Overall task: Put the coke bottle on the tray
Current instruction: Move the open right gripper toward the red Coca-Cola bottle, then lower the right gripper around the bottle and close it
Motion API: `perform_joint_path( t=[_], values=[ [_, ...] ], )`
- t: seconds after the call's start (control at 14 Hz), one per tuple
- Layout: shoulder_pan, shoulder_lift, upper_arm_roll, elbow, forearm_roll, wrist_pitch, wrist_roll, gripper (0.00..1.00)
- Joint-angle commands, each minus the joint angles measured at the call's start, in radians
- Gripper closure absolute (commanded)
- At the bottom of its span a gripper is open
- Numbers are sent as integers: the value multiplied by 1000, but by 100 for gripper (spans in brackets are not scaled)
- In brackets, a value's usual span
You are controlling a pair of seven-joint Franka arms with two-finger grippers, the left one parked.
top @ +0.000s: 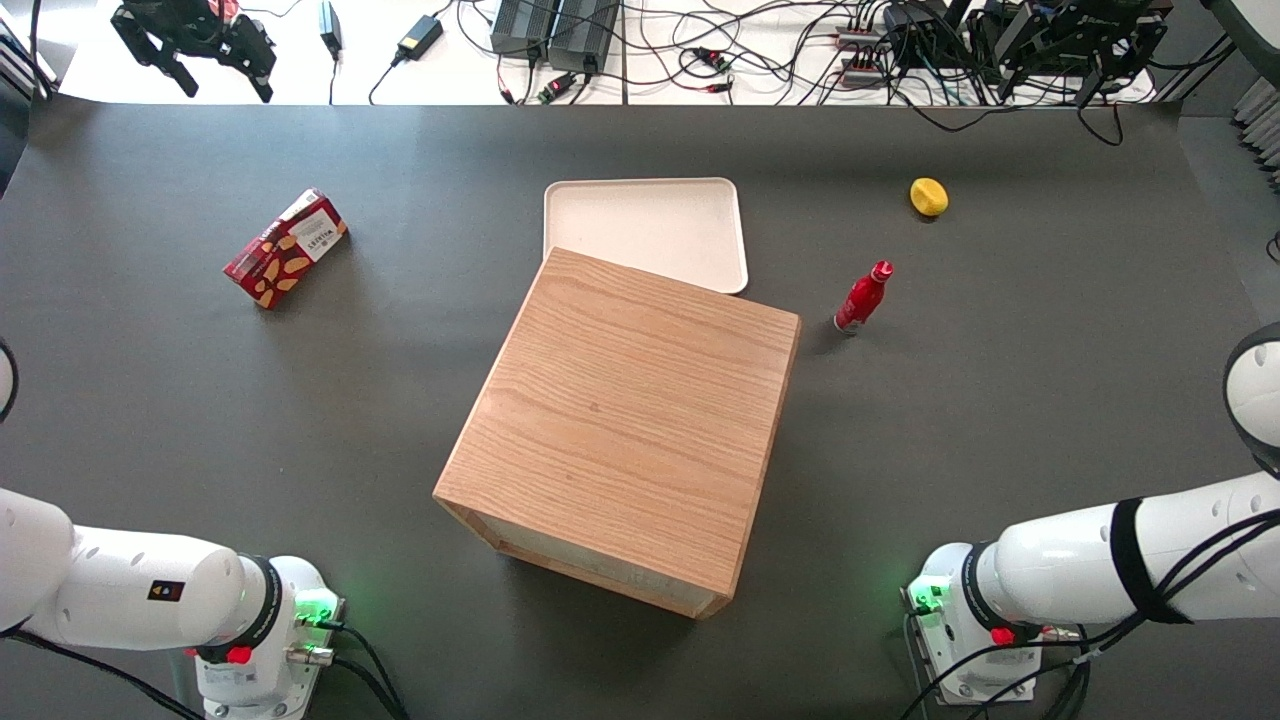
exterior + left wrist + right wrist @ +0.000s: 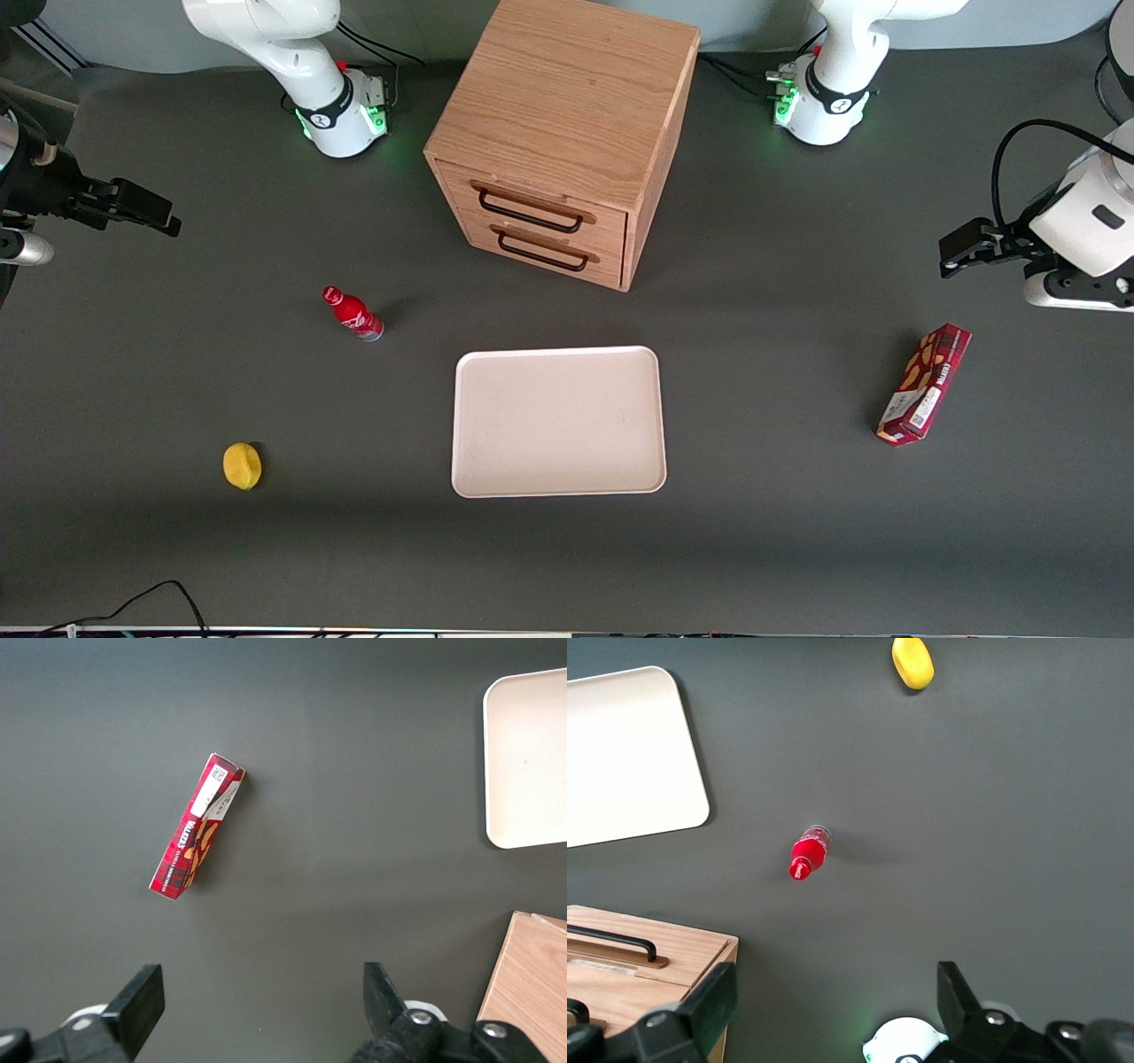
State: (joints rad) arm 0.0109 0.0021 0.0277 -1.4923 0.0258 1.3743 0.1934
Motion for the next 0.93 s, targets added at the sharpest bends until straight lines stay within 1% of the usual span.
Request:
perform_joint_path(
  t=[0.0,0.21,0.36,0.43,0.57,0.64,0.79,0.86],
  values=[
    [6,47,-8,55,5,-38,4,0],
    [6,53,-6,41,6,-44,3,0],
    [12,58,-2,-27,16,-69,-5,0],
    [12,49,0,-72,26,-37,-5,0],
    [24,32,18,-196,40,79,41,0],
    [27,27,38,-271,49,165,72,0],
    [27,26,92,-424,49,367,147,0],
    [27,24,107,-510,48,478,156,0]
  ],
)
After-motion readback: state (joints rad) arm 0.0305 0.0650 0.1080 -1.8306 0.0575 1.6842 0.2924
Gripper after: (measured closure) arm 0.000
